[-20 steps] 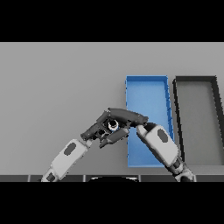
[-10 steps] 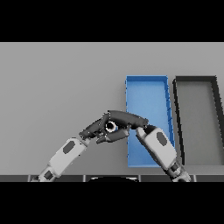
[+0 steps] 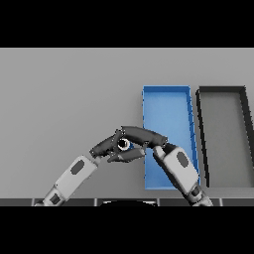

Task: Pick up the blue pipe and place it into the blue bin.

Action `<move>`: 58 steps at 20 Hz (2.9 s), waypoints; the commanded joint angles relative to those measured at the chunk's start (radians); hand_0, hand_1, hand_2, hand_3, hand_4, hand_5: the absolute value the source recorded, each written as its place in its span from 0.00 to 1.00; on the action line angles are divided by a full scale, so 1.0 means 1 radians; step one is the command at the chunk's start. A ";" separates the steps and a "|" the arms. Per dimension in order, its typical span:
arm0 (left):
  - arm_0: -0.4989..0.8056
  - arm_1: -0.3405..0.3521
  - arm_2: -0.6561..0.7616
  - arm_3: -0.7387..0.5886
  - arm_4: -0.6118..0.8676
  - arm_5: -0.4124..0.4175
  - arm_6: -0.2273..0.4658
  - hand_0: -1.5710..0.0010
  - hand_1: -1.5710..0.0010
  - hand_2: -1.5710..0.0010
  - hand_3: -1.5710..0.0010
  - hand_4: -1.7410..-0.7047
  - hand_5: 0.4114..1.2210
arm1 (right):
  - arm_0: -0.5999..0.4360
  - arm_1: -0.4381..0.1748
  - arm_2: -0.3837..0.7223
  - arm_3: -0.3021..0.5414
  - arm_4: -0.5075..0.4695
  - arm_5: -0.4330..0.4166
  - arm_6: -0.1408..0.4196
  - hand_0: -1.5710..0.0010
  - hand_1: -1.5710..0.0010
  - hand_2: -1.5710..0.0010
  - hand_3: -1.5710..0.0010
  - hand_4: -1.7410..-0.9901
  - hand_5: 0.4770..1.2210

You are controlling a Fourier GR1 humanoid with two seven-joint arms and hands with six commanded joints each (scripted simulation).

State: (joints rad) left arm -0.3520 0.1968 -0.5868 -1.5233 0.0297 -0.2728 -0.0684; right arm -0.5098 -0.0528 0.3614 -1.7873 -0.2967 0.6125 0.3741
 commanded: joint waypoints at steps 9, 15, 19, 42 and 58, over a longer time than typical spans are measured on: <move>0.019 0.000 0.025 0.000 0.044 0.021 0.112 0.99 0.99 0.99 1.00 0.84 0.25 | 0.004 0.018 -0.015 0.003 0.033 -0.007 -0.033 0.00 0.00 0.00 0.00 0.33 1.00; 0.028 -0.001 0.009 -0.015 0.036 0.029 0.144 1.00 1.00 1.00 1.00 0.84 0.15 | -0.076 0.047 -0.093 0.001 -0.340 -0.130 0.175 0.00 0.00 0.00 0.00 0.33 1.00; 0.046 0.016 0.008 -0.020 0.040 0.017 0.140 1.00 1.00 1.00 1.00 0.85 0.12 | -0.216 -0.001 -0.148 -0.001 -0.442 -0.237 0.231 0.00 0.00 0.00 0.00 0.33 1.00; 0.058 0.054 0.017 -0.060 0.021 0.033 0.155 1.00 1.00 1.00 1.00 0.88 0.07 | -0.261 -0.320 -0.427 0.517 -0.228 -0.434 0.153 0.00 0.00 0.00 0.00 0.32 1.00; 0.065 0.046 0.003 -0.079 0.012 0.042 0.172 1.00 1.00 1.00 1.00 0.88 0.08 | -0.070 -0.591 0.173 0.587 -0.589 -0.806 0.236 0.52 0.55 0.57 0.74 0.53 0.93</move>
State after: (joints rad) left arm -0.2867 0.2431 -0.5844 -1.6024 0.0420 -0.2313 0.1023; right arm -0.5807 -0.6432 0.5349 -1.2002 -0.8849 -0.1895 0.6096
